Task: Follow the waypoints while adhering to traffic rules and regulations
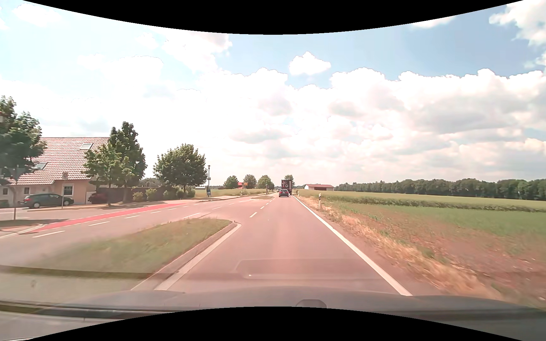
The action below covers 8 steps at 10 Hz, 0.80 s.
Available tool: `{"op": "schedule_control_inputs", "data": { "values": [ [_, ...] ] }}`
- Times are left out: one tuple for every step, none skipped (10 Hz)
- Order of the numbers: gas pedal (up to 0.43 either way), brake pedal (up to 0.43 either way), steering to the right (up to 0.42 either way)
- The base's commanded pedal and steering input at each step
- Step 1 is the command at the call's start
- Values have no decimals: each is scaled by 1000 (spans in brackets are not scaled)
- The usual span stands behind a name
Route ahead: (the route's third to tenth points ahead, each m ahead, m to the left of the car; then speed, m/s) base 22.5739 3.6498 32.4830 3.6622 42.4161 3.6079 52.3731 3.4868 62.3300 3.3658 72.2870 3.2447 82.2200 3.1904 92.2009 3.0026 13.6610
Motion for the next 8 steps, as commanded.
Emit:
{"op": "schedule_control_inputs", "data": {
  "values": [
    [189,0,1],
    [189,0,1],
    [197,0,1],
    [197,0,1],
    [197,0,1],
    [197,0,1],
    [197,0,1],
    [197,0,1]
  ]
}}
